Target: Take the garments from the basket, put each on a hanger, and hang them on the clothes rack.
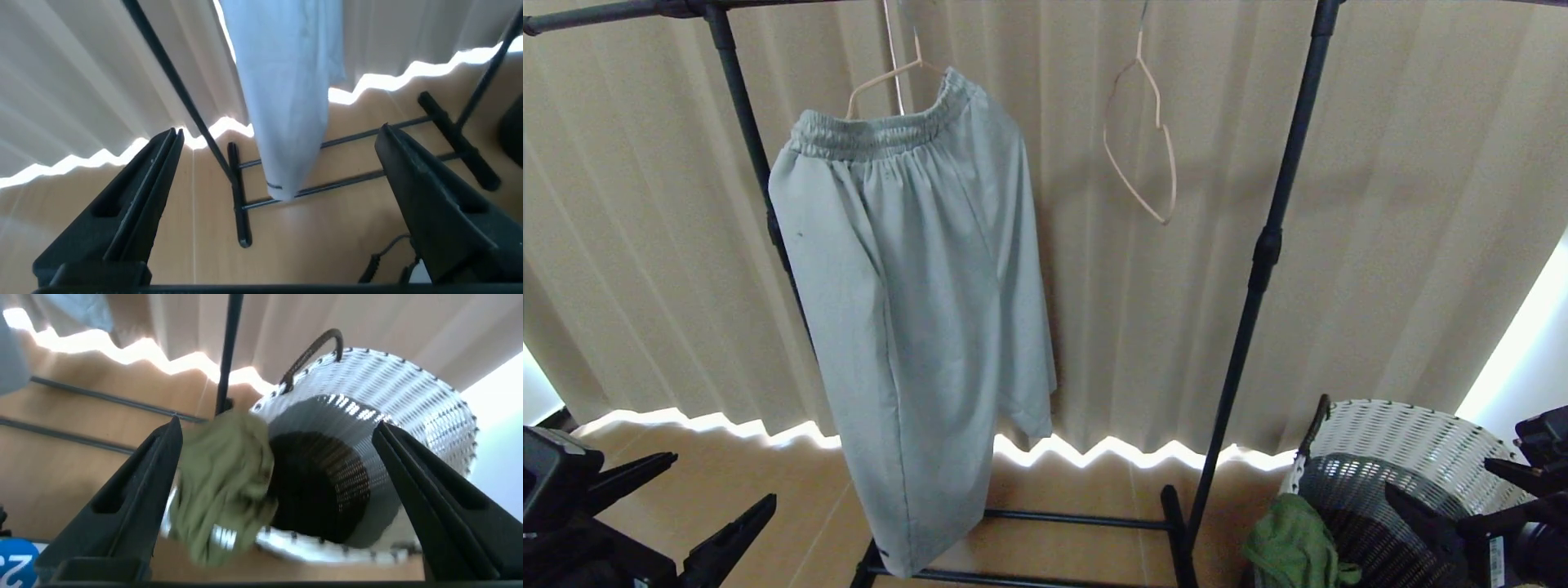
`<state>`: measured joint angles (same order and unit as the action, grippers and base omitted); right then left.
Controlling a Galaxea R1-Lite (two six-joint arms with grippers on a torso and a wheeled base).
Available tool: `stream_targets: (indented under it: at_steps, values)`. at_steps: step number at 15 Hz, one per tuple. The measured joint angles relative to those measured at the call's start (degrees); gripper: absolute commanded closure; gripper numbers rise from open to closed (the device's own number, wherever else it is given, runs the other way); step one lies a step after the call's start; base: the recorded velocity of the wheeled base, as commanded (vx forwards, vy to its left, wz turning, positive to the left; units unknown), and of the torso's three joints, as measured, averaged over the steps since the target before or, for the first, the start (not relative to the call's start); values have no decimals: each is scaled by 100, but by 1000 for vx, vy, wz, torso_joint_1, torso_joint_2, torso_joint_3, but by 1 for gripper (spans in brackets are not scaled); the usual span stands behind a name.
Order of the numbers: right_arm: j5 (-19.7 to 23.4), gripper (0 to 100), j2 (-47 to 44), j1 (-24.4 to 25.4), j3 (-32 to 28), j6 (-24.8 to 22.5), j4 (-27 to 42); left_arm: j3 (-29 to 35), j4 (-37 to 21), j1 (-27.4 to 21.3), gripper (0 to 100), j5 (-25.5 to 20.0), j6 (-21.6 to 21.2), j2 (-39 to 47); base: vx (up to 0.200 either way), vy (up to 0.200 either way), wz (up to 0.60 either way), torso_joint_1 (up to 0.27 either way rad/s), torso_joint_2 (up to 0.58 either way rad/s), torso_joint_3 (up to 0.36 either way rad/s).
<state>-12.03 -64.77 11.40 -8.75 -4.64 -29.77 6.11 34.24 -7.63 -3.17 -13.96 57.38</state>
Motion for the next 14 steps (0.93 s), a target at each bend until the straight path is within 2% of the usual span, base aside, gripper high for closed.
stream_targets:
  at_steps: [11, 14]
  values:
    - [16, 0, 60, 0, 24, -2, 2, -13, 0, -2, 0, 2, -11, -17, 0, 0, 0, 0, 0, 0]
    - [49, 0, 102, 48, 60, -169, 76, 0, 7, -2, 0, 0, -11, -49, 0, 0, 0, 0, 0, 0]
